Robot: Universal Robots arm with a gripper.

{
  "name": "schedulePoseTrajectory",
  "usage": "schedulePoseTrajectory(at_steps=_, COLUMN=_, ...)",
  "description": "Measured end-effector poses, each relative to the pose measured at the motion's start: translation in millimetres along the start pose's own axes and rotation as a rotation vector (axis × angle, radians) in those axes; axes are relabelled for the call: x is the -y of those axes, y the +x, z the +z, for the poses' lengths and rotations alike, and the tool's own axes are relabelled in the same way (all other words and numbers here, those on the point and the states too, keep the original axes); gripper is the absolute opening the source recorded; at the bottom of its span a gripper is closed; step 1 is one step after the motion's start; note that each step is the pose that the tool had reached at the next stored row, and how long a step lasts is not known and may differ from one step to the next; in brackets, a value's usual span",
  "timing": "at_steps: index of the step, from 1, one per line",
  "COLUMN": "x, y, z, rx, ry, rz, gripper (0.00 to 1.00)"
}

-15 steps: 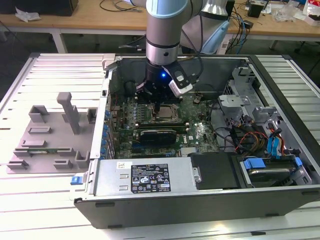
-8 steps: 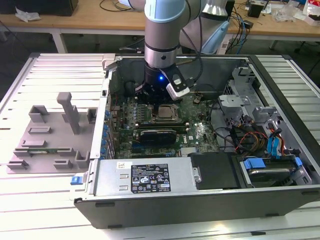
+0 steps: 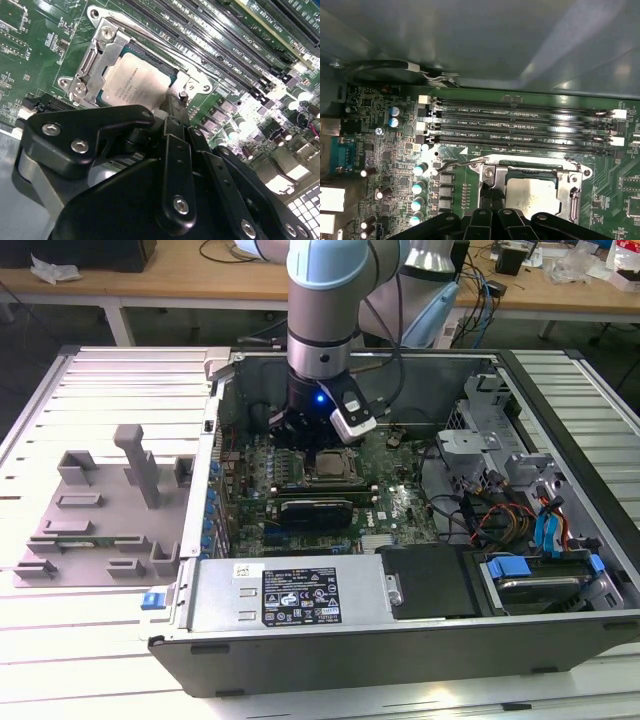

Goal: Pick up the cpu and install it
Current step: 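Close the cpu cover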

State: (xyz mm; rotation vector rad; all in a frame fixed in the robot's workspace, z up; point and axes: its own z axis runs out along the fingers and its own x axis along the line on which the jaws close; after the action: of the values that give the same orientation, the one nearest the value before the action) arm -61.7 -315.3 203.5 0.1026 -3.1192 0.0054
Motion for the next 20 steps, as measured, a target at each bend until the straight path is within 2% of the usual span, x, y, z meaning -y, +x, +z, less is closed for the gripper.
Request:
schedulePoseTrajectory(at_steps=6, x=-0.1, y=-0.1, z=-0.6, rx=0.0007, ry=-0.001, rz=0.0, gripper=0.11)
schedulePoseTrajectory(at_steps=11, x=0.0, y=0.1, z=-6.1, rx=0.0003, ry=-0.0002, rz=0.0, gripper=0.11)
schedulePoseTrajectory(at_steps=13, x=0.0, y=0.2, z=-11.9, rx=0.0004, ry=-0.0003, rz=0.0, gripper=0.11)
schedulePoseTrajectory(at_steps=18, x=0.0, y=0.2, z=-12.5, rx=0.0003, ry=-0.0003, rz=0.0, gripper=0.11)
schedulePoseTrajectory(at_steps=20, x=0.0, y=0.3, z=-14.8, rx=0.0002, ry=-0.0002, rz=0.0, gripper=0.11)
